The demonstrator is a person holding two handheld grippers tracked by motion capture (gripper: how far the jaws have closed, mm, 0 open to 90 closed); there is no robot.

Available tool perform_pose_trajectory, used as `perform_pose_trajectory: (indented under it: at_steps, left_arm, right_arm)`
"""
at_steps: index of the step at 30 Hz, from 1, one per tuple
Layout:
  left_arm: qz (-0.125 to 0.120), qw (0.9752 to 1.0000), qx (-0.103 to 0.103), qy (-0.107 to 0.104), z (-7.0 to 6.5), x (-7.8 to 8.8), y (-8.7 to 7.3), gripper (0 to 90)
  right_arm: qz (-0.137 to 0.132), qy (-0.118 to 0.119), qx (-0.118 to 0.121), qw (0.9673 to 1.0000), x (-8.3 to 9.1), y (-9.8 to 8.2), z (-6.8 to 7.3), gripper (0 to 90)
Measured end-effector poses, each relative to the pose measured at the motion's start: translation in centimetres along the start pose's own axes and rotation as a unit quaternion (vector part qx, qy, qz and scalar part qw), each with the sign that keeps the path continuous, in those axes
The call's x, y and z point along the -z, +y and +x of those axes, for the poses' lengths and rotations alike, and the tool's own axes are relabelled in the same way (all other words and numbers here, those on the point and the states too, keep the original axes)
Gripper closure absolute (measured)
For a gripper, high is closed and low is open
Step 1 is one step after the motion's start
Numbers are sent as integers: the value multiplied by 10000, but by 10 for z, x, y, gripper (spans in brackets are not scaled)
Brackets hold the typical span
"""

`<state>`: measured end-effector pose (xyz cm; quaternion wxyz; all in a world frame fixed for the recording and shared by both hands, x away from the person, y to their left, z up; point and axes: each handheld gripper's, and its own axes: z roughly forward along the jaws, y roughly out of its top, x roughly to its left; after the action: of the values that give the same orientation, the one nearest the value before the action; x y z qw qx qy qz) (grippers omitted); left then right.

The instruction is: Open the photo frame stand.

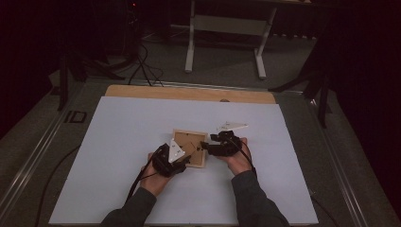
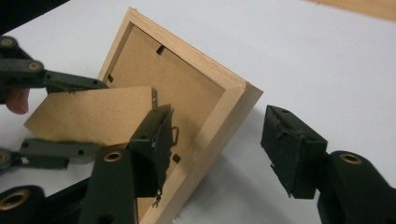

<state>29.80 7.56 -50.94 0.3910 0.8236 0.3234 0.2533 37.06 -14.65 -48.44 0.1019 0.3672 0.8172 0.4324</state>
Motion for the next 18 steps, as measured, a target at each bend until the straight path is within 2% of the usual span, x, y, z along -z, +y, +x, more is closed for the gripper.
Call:
perform_pose_trajectory:
  at_steps: [7,8,9,10,11,12,14,18]
  left_arm:
    - [-124,9996,-218,87,-3,3,-4,530]
    - [-178,9993,-318,118,-5,4,-5,530]
    - [-178,9993,-318,118,-5,4,-5,531]
    - [-231,9986,-447,150,-7,5,-6,530]
    - [-231,9986,-447,150,-7,5,-6,531]
    - [-226,9986,-465,127,-7,6,-6,530]
    - [-217,9986,-462,115,-6,6,-6,530]
    - [-156,9990,-411,39,-4,5,-6,530]
  right_arm:
    - [65,231,-215,9995,-8,2,-1,398]
    - [103,270,-207,9994,-10,2,-1,400]
    - [103,270,-207,9994,-10,2,-1,400]
    - [113,403,-251,9988,-11,1,-2,415]
    - [113,403,-251,9988,-11,1,-2,415]
    - [118,585,-282,9978,-14,1,-4,426]
    - [94,662,-366,9971,-16,0,-6,437]
    - [79,675,-373,9970,-16,-1,-6,439]
